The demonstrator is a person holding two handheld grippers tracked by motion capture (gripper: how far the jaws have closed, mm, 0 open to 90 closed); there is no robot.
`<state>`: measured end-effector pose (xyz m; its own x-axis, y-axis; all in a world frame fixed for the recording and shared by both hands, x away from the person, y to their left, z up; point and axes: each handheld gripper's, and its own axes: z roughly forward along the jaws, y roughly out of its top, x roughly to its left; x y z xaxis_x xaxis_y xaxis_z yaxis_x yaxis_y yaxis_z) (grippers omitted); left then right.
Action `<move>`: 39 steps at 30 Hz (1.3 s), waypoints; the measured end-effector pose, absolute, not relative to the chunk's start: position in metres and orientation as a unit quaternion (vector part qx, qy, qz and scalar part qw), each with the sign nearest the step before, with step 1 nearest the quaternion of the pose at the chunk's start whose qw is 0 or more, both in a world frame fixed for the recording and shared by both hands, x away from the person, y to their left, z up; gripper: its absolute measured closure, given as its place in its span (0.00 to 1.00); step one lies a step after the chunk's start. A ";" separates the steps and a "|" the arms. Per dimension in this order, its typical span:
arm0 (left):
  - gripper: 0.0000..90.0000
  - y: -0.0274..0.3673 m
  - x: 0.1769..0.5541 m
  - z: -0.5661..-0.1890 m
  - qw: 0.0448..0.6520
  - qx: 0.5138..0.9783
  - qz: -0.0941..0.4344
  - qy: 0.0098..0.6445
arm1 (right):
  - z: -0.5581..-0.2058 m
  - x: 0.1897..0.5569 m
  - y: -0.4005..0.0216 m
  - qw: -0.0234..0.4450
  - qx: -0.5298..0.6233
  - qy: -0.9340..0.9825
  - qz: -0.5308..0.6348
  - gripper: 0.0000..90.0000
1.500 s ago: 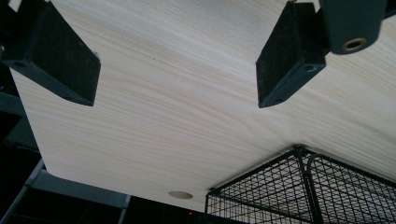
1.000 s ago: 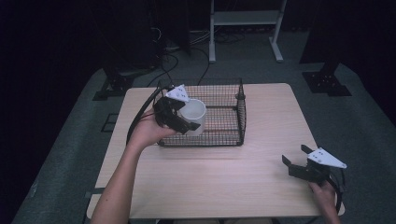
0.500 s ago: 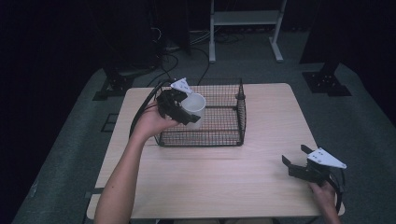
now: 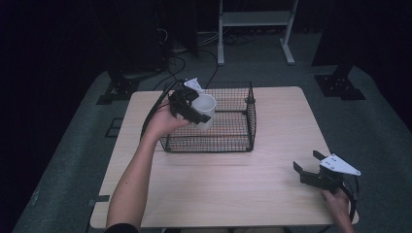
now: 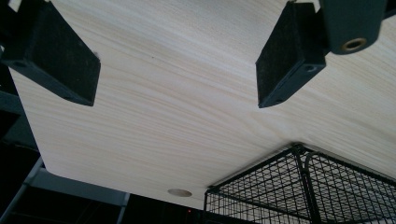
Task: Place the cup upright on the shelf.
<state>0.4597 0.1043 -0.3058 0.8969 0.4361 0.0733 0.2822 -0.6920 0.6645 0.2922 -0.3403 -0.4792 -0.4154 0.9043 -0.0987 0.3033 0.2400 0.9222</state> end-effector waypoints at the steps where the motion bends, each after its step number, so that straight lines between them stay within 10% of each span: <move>1: 0.23 0.104 0.462 -0.307 0.337 0.914 0.112 0.198 | -0.479 0.292 -0.340 0.335 0.424 0.712 0.448 0.14; 39: 0.23 0.084 0.508 -0.353 0.304 0.921 0.078 0.231 | -0.479 0.292 -0.340 0.331 0.421 0.712 0.453 0.15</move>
<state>0.5079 0.0839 -0.3526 0.8814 0.4723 0.0033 0.3777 -0.7089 0.5956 0.2915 -0.3404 -0.4792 -0.4260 0.9003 -0.0892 0.3003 0.2337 0.9248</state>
